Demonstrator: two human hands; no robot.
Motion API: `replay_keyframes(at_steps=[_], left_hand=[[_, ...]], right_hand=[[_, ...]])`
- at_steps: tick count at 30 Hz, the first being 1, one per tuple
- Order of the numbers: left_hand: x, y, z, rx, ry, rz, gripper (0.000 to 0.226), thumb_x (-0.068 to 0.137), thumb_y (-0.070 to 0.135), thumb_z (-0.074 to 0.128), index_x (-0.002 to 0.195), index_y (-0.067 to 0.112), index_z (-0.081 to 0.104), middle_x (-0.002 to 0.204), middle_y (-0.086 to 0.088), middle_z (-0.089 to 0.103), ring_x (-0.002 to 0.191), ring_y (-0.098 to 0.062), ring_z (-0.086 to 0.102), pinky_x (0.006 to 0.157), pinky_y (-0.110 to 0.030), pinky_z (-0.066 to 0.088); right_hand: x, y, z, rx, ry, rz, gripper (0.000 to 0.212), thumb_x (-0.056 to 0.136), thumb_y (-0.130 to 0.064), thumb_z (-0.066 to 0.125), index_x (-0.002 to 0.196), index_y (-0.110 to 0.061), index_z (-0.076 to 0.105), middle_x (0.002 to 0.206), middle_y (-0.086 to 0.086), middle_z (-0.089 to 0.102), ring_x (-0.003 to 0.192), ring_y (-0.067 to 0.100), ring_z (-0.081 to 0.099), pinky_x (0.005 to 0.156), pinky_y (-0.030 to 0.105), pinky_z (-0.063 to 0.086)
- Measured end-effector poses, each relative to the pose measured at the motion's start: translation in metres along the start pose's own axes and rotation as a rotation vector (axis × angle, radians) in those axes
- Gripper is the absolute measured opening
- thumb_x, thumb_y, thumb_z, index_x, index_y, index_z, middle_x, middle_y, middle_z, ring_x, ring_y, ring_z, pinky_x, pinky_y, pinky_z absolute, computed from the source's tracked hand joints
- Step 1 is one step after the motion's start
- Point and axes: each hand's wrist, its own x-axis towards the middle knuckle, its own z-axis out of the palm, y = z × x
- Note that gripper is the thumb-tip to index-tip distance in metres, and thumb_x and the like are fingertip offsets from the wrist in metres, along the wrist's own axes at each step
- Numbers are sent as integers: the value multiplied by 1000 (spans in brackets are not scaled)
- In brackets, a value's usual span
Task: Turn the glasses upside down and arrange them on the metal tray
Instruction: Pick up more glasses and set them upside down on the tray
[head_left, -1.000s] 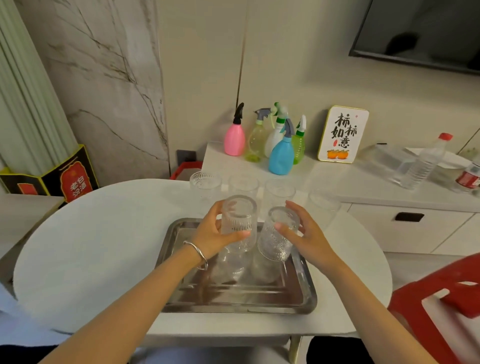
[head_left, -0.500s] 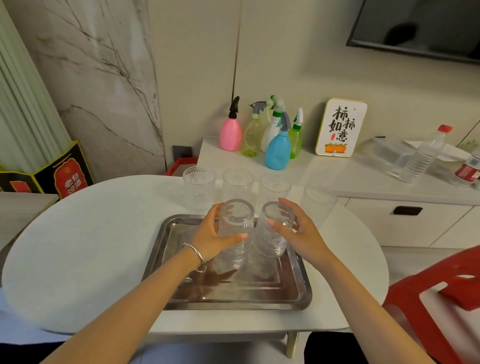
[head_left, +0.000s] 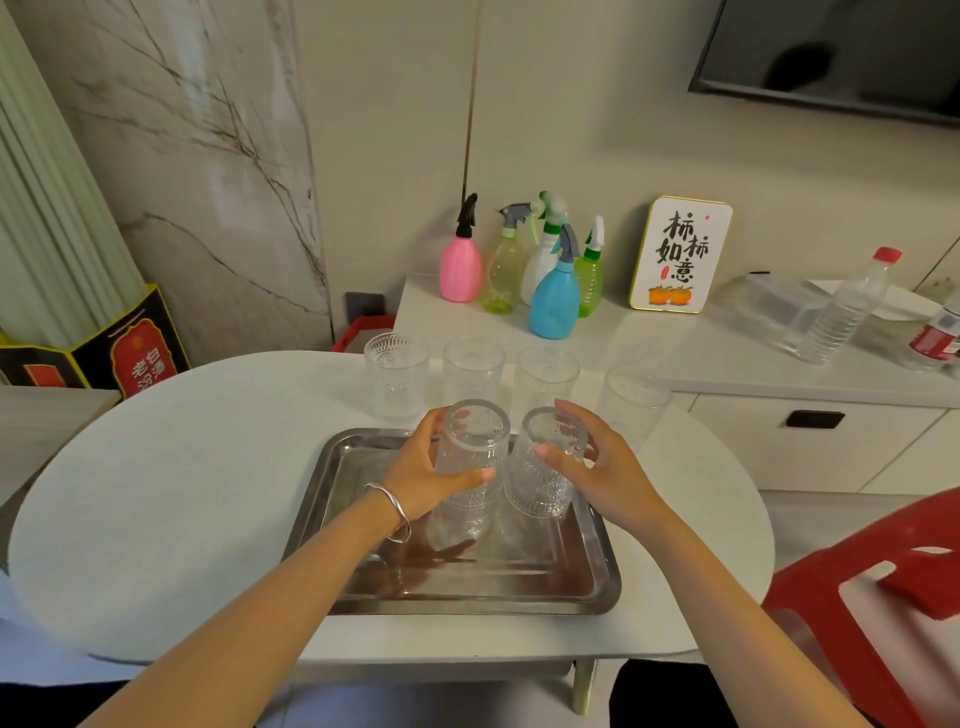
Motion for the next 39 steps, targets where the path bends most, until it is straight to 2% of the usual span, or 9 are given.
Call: replay_keyframes(at_steps=[9, 13, 15, 18, 20, 24, 27, 36, 39], left_hand=[[0, -4, 0, -18, -18, -3, 79, 61, 27, 83, 125, 29, 38, 129, 1, 52, 120, -20, 49, 103, -40, 42], [0, 3, -7, -9, -62, 18, 75, 61, 32, 82, 124, 32, 40, 128, 5, 51, 117, -15, 49, 98, -29, 43], [3, 14, -20, -59, 20, 73, 67, 65, 31, 79, 123, 28, 46, 124, 6, 54, 113, -13, 53, 95, -26, 46], [17, 33, -53, -96, 278, 191, 44, 70, 32, 75, 109, 32, 55, 106, 14, 59, 98, -5, 58, 76, -12, 51], [29, 38, -74, -41, 381, 213, 43, 70, 36, 74, 107, 36, 52, 107, 17, 57, 97, -5, 57, 70, -8, 47], [57, 23, -97, 160, 303, 41, 77, 68, 38, 76, 133, 25, 37, 139, 2, 43, 121, -18, 44, 93, -28, 39], [72, 10, -100, 203, 217, -29, 90, 66, 38, 78, 139, 22, 29, 146, -4, 38, 128, -24, 41, 98, -35, 38], [90, 0, -100, 259, 217, -15, 74, 64, 42, 78, 126, 22, 45, 130, -4, 55, 114, -23, 52, 87, -28, 42], [78, 13, -109, 187, 324, 51, 59, 62, 41, 78, 112, 30, 49, 109, 9, 56, 94, -10, 53, 75, -13, 43]], right_hand=[[-1, -2, 0, 58, -12, 1, 61, 82, -36, 68, 137, -28, 43, 138, -10, 48, 117, -1, 45, 77, -6, 34], [-2, -7, -2, 54, -5, -11, 62, 81, -41, 67, 136, -33, 40, 141, -11, 43, 125, 4, 41, 94, 10, 31], [1, -16, -4, 48, 19, -38, 62, 77, -49, 65, 133, -38, 42, 140, -14, 43, 126, 2, 40, 96, 12, 29], [13, -35, -2, 15, 16, -108, 58, 73, -60, 60, 126, -42, 48, 134, -19, 48, 123, -4, 41, 88, 2, 28], [25, -47, 4, -1, -24, -140, 49, 75, -58, 61, 121, -43, 52, 130, -22, 51, 122, -6, 43, 88, 3, 29], [44, -61, 24, 16, -125, -172, 35, 78, -48, 66, 112, -38, 60, 119, -22, 60, 116, -9, 49, 93, 8, 33], [51, -62, 34, 13, -171, -170, 36, 75, -47, 66, 109, -32, 63, 115, -20, 64, 111, -7, 55, 98, 17, 37], [55, -58, 41, -31, -190, -141, 27, 79, -39, 68, 105, -31, 64, 109, -18, 67, 103, -4, 59, 94, 19, 43], [53, -62, 40, -13, -167, -146, 29, 80, -36, 68, 107, -30, 62, 112, -16, 66, 103, -4, 59, 95, 23, 46]])
